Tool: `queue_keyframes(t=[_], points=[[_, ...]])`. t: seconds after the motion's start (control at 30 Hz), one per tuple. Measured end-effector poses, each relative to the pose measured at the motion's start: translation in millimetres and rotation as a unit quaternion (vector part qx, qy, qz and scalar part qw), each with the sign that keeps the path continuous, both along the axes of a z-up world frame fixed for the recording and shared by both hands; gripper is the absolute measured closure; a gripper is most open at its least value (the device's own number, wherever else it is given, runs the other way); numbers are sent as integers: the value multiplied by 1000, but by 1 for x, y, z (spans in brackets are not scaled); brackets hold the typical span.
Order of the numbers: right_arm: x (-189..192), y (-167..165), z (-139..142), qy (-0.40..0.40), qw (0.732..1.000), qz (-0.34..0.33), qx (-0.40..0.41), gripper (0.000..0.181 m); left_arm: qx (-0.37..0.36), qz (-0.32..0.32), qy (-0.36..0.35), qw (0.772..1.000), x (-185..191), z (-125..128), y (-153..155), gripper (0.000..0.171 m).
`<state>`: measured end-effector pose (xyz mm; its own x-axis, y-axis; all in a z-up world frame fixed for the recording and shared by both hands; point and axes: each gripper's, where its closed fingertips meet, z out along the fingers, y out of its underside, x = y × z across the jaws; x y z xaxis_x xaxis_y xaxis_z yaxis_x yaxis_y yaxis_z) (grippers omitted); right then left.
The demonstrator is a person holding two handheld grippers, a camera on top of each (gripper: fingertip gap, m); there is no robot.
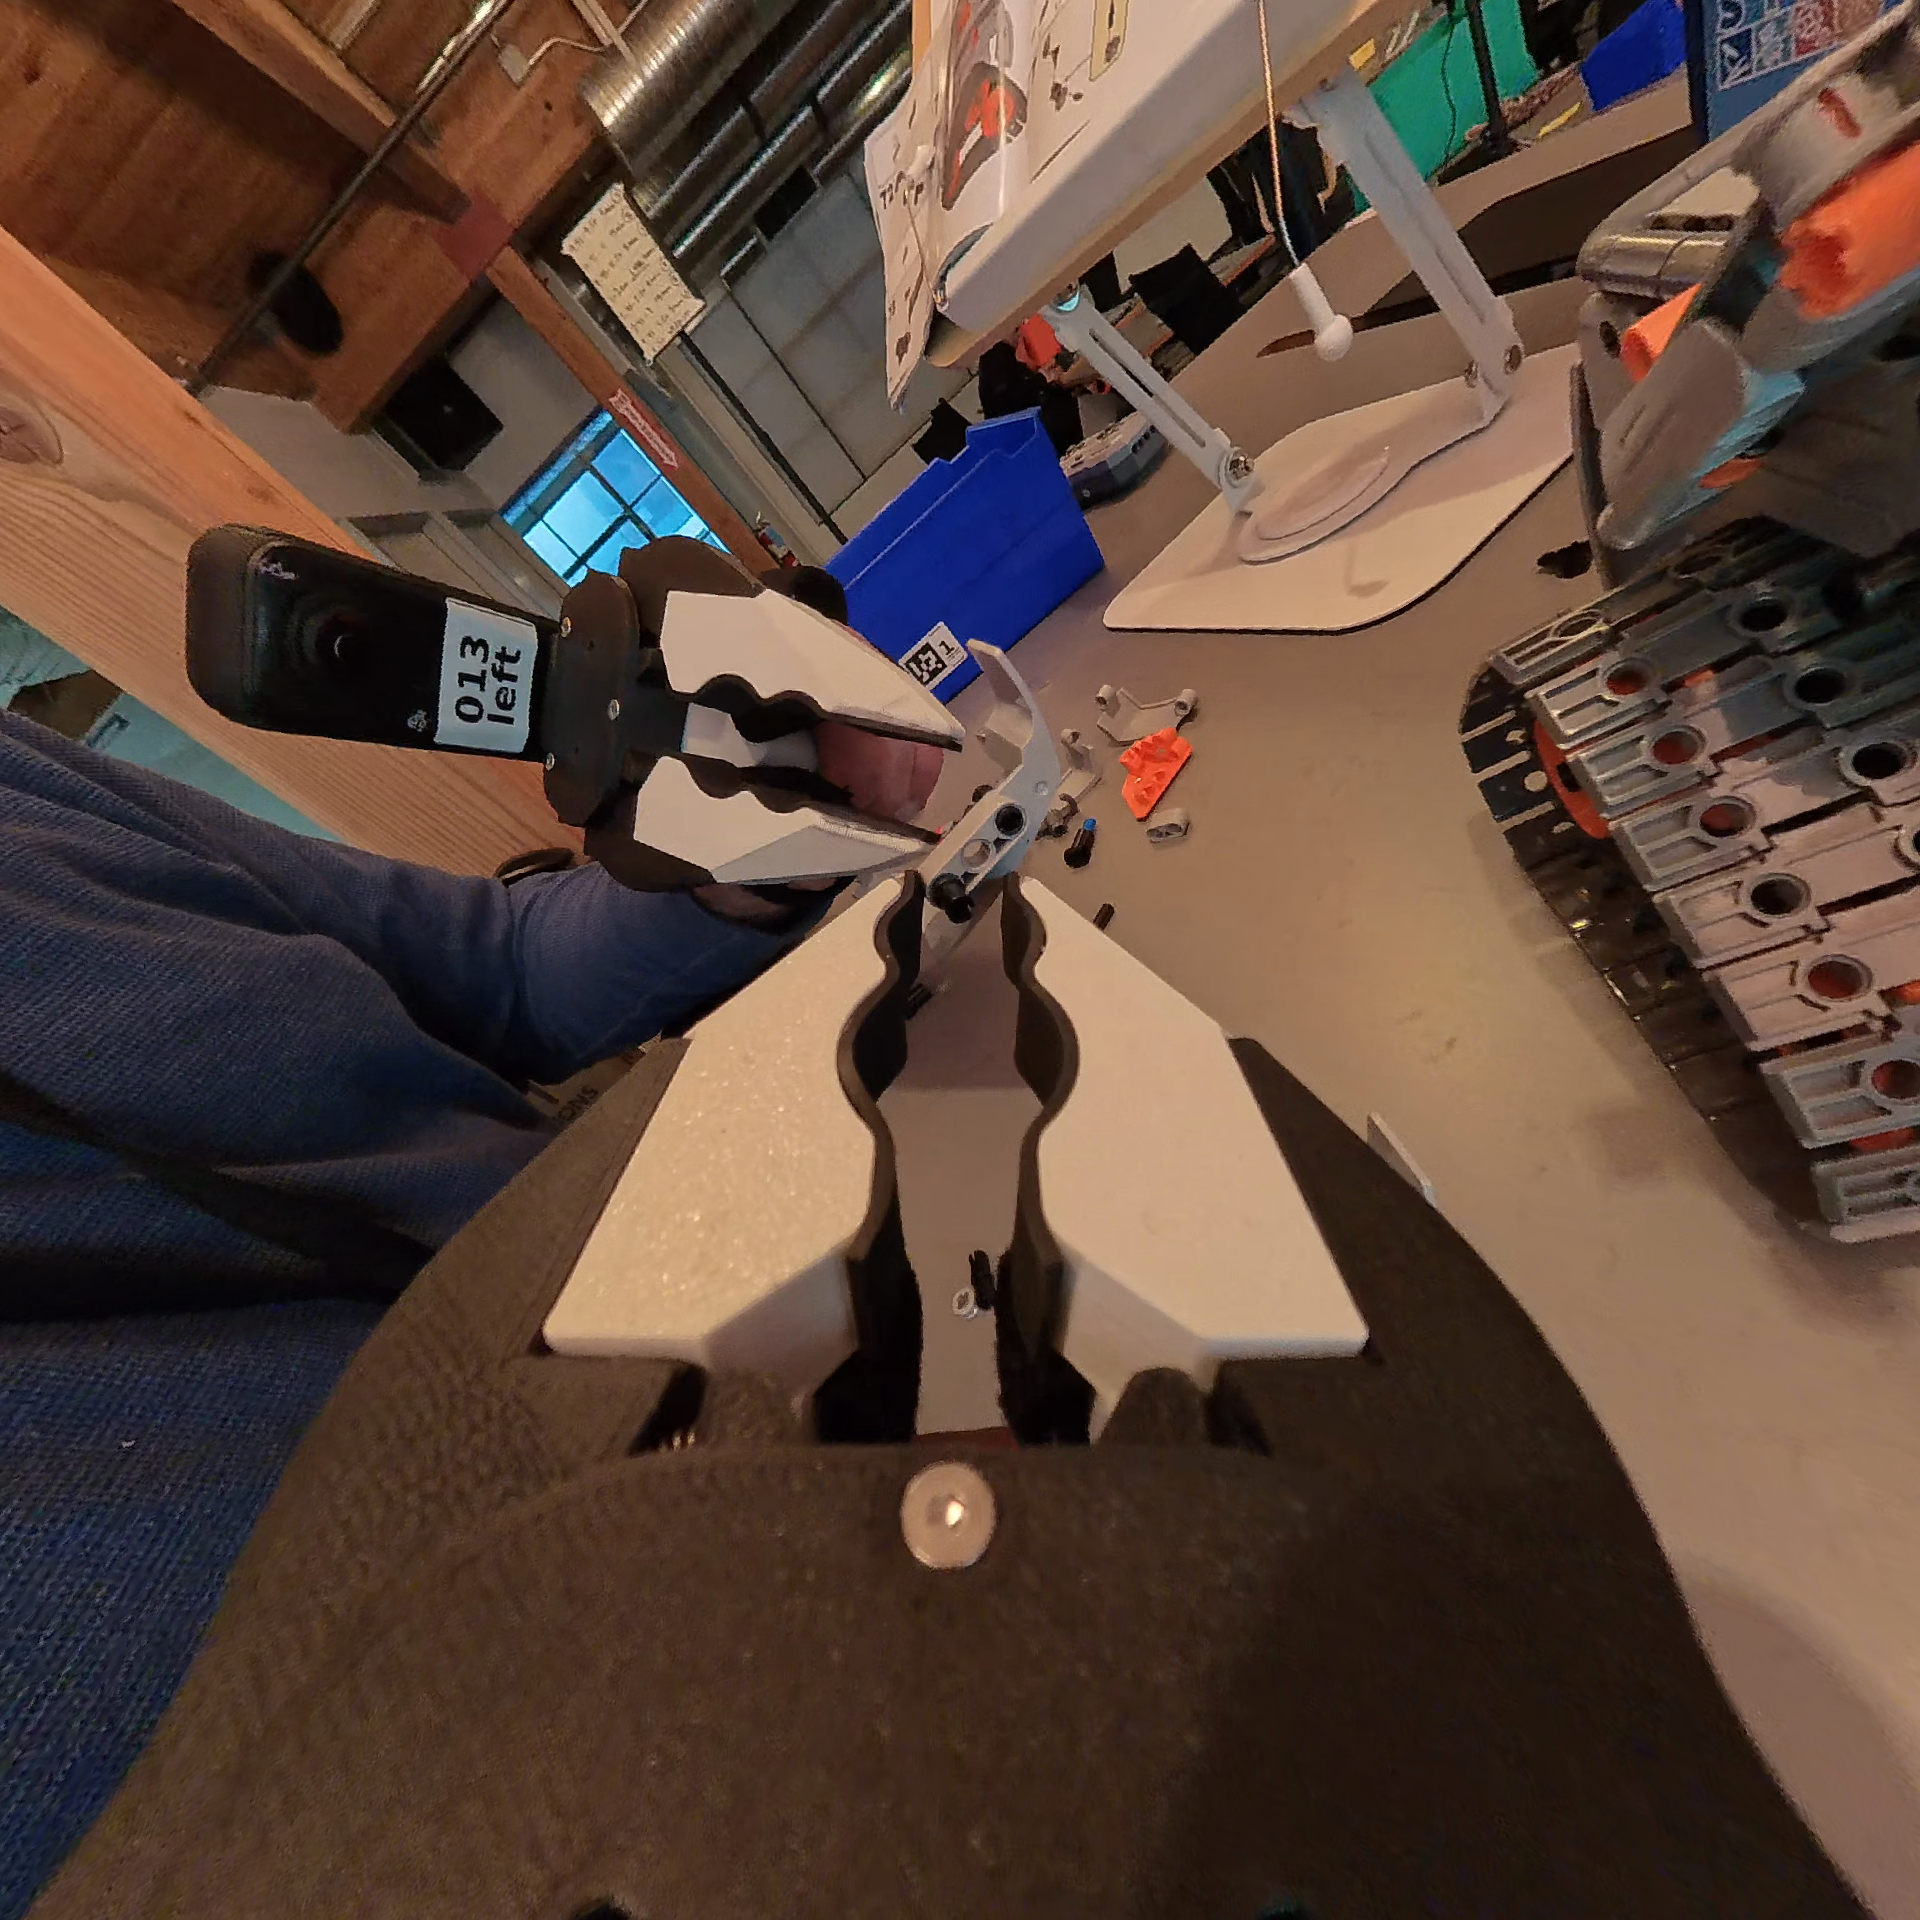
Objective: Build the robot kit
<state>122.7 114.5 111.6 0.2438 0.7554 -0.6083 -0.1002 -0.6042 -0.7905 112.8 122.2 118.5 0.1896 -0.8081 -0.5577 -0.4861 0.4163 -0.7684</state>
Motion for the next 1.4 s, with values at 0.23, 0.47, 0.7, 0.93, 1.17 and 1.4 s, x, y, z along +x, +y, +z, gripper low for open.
queue_keyframes(t=[0.23, 0.47, 0.7, 0.93, 1.17, 1.4], points=[[-3, -2, -2, 9, 1000, 4, -10, 168, 29, 8, 16, 999, -1, -3, 4, 156], [-6, -5, -3, 21, 999, 14, -28, 169, 70, 8, 36, 997, 0, -3, 4, 157], [-9, -8, -6, 21, 998, 31, -46, 169, 152, -14, 92, 984, 2, -6, -2, 162], [-14, -12, -13, -2, 997, 50, -57, 169, 169, -34, 130, 976, 7, -18, -5, 168], [-12, -10, -10, 30, 996, 42, -70, 169, 155, -20, 113, 981, 8, -15, -2, 170], [-12, -10, -2, 81, 992, 48, -87, 167, 171, -27, 110, 979, 6, -10, -5, 170]])
